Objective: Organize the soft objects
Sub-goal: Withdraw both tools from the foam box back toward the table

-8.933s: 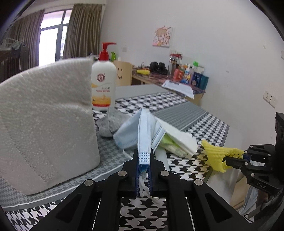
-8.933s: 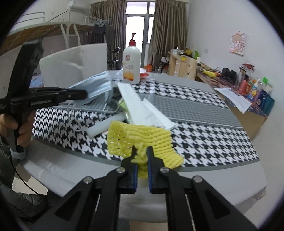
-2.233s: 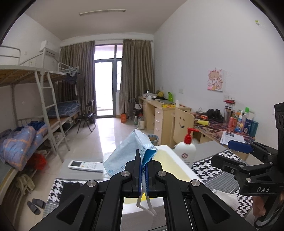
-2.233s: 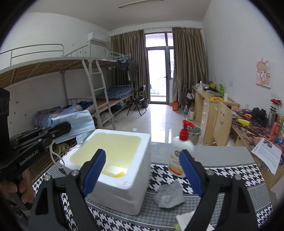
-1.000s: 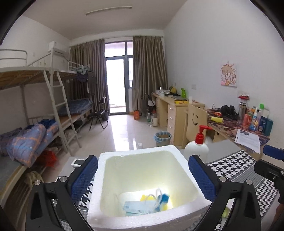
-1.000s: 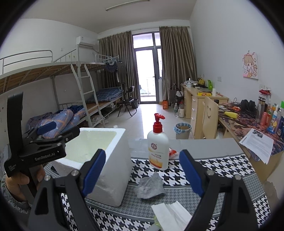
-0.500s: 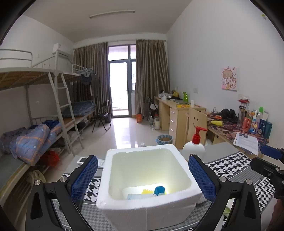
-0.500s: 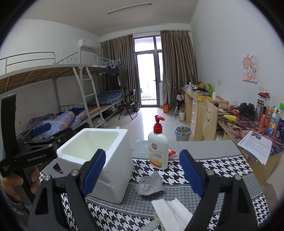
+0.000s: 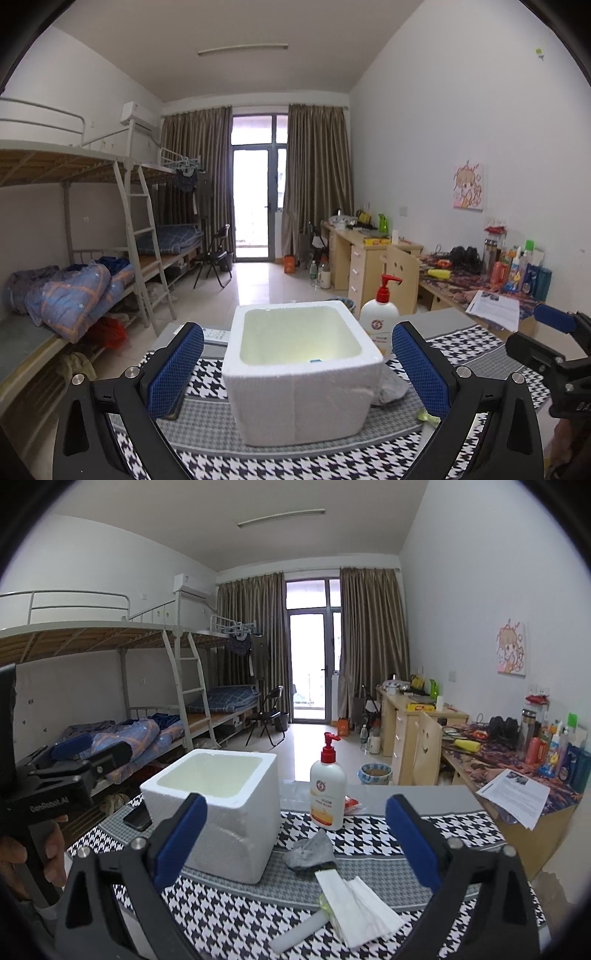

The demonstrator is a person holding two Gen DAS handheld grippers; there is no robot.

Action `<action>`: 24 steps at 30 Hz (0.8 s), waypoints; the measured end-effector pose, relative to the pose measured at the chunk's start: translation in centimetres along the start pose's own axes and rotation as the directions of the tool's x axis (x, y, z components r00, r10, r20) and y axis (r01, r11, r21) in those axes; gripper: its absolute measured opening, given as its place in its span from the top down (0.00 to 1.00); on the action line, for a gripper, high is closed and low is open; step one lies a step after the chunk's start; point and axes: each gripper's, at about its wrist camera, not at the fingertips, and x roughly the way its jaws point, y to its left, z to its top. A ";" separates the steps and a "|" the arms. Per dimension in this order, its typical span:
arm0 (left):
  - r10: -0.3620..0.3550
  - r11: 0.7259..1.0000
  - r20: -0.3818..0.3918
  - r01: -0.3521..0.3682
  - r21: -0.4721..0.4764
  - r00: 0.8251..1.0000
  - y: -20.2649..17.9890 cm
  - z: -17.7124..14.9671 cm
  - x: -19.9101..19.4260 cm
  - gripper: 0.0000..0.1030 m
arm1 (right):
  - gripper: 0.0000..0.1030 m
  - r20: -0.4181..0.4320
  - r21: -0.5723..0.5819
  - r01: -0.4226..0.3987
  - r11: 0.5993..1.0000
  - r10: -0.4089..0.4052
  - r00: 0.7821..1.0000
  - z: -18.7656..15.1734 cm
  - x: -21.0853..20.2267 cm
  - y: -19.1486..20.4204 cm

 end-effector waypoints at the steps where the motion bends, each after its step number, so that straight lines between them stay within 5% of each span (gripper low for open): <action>1: 0.000 1.000 0.009 0.000 -0.006 1.000 0.0 -0.2 -0.7 0.01 | 0.04 0.004 -0.003 0.002 1.000 -0.002 1.000 -0.2 -0.5 0.1; 24: -0.011 1.000 0.035 0.011 -0.020 0.999 -1.4 -4.6 -7.7 0.01 | 0.04 0.048 -0.013 0.024 1.000 -0.023 0.999 -4.0 -7.1 1.2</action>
